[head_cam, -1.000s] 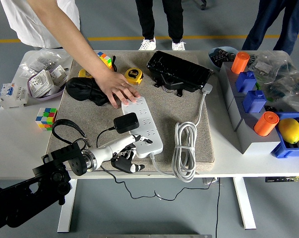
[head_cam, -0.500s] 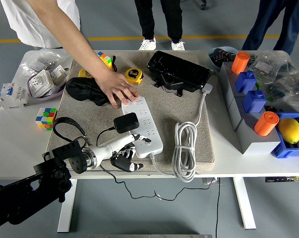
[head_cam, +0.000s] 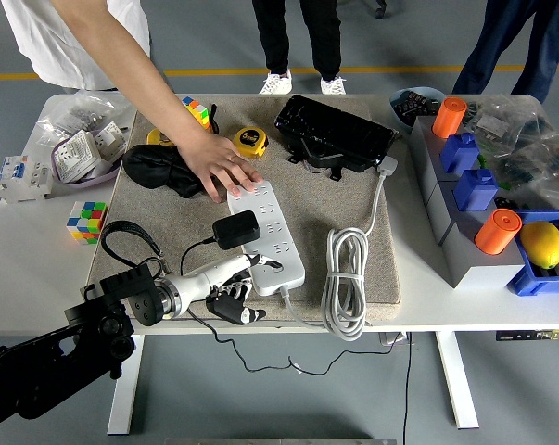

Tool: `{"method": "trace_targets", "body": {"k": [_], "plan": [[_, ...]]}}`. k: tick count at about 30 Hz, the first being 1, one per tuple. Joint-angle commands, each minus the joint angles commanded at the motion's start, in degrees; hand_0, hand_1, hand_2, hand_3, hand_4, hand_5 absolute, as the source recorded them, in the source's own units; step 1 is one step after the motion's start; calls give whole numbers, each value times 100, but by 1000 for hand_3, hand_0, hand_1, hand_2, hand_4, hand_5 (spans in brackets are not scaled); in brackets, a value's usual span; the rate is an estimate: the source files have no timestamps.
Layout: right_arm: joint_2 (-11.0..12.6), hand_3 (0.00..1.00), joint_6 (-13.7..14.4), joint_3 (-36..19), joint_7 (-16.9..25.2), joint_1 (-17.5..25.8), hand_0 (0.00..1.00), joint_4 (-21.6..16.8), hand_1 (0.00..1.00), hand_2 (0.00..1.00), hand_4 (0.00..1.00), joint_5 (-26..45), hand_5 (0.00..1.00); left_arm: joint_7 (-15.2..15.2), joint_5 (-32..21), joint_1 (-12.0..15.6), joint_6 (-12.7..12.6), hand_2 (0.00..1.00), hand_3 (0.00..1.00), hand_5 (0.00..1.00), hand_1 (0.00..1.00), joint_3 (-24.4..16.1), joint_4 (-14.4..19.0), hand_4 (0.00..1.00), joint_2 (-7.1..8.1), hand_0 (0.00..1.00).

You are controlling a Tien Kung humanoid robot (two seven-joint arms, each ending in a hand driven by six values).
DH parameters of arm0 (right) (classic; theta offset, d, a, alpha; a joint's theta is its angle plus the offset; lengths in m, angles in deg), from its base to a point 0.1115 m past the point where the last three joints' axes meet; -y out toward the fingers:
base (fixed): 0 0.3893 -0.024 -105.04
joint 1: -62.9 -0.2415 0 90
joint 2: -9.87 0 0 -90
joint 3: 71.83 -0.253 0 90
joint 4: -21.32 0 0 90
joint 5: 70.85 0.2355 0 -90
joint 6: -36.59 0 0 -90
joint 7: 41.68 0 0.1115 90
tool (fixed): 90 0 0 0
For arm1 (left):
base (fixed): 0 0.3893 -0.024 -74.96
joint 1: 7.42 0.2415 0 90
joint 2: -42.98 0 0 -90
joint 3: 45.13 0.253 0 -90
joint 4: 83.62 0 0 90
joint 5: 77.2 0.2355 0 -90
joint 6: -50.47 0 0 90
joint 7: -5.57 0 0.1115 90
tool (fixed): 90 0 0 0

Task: Put the plug near the board,insert it into the board,press the button,pull the plug out

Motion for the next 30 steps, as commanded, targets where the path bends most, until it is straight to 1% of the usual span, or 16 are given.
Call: {"method": "trace_targets", "body": {"k": [10,13,16,18,19,22,24,25,30], "plan": [[-30,536,0,-38,-3,15,614,8,609,565,669,7,170,40,5,9,47,155,876,2,84,38,-36,737,4,39],[-44,536,0,-60,-3,29,614,9,609,565,669,2,169,-55,-5,29,4,155,874,2,83,-17,11,740,11,40],[-60,536,-1,-62,-6,44,614,15,609,565,669,6,169,-260,-14,59,-101,155,874,2,83,-123,70,740,8,40],[-71,536,-2,-58,-10,49,614,19,609,565,669,7,169,-468,-50,71,-212,155,874,2,83,-216,107,740,8,40],[-75,537,-2,-60,-12,50,614,20,609,565,670,7,169,-570,-62,73,-268,191,868,2,94,-250,118,684,9,55],[-86,537,-2,-72,-15,58,614,22,609,565,670,15,169,-958,-187,86,-475,191,868,2,94,-350,148,684,24,55],[-84,537,-3,-74,-17,60,614,16,609,565,670,16,169,-1151,-253,91,-593,191,868,2,94,-390,164,684,30,55],[-84,536,-2,-81,-18,65,614,18,609,565,669,18,169,-1345,-371,99,-746,343,834,122,168,-419,176,851,30,159],[-100,536,-2,-91,-22,92,614,25,609,565,669,24,169,-2092,-827,150,-1350,343,834,122,168,-506,180,851,-2,159]]}}
